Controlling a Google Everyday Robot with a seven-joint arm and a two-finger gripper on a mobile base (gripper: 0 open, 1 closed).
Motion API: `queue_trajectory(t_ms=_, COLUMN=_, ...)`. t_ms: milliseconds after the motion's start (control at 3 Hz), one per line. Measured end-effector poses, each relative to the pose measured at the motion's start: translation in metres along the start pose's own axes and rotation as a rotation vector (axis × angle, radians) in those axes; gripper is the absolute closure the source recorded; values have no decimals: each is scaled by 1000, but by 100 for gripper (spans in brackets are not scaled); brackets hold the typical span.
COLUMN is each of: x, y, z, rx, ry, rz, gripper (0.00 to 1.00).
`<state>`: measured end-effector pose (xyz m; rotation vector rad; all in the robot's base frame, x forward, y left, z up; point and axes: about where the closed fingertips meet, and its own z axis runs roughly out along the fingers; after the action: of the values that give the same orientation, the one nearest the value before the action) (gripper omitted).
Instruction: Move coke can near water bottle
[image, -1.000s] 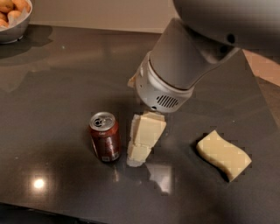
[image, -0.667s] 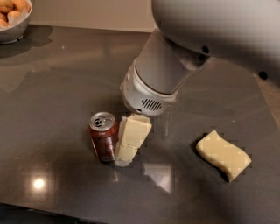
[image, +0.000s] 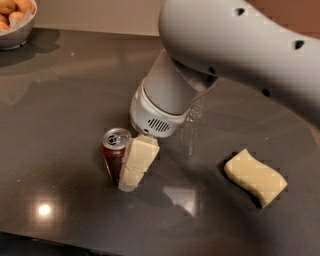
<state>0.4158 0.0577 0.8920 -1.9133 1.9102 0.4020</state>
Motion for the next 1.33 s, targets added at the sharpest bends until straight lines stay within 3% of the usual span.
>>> queue_trajectory(t_ms=667, x=-7, y=4, z=0, rx=-18, ry=-49, rz=7, gripper=42)
queue_trajectory(t_ms=1333, x=10, y=-4, z=-33, rx=-24, ry=-82, rz=67, gripper=88)
